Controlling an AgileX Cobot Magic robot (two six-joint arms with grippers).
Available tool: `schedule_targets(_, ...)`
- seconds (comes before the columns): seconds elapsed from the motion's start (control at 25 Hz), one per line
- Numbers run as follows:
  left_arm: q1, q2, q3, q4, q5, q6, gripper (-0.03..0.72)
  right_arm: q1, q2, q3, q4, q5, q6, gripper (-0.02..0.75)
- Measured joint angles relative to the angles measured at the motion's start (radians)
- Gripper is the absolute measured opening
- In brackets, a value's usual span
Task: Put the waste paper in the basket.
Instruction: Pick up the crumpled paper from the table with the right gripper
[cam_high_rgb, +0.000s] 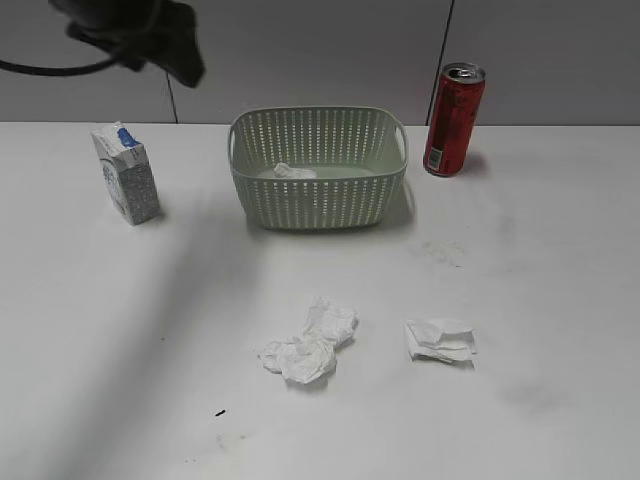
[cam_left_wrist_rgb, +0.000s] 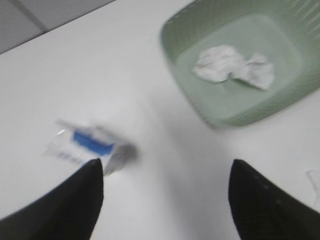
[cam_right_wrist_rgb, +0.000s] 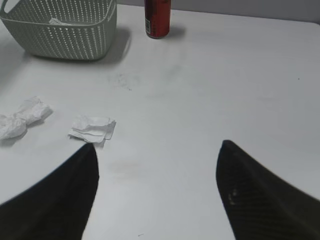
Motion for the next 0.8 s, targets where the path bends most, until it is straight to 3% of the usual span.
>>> schedule_targets(0.2,0.097,-0.184,0.162,0.071,0.045,-0.028,0.571,0.0,0.349,-0.108,0.005,-0.007,0.015,0.55)
schedule_targets(0.52,0.155,-0.662,0.626,0.099,-0.047,-0.035,0.568,0.003,0.877,-0.336,0.147,0.014,-0.057,0.538)
schedule_targets(0.64,0.18,-0.865,0.773,0.103,-0.069,-0.046,0.568,0.052,1.038,-0.411,0.168,0.024,-0.072,0.536)
schedule_targets(0.8,0.202,-1.159,0.927,0.107,-0.083,-0.051,0.568,0.183,1.198,-0.463,0.141,-0.003,-0.031,0.536)
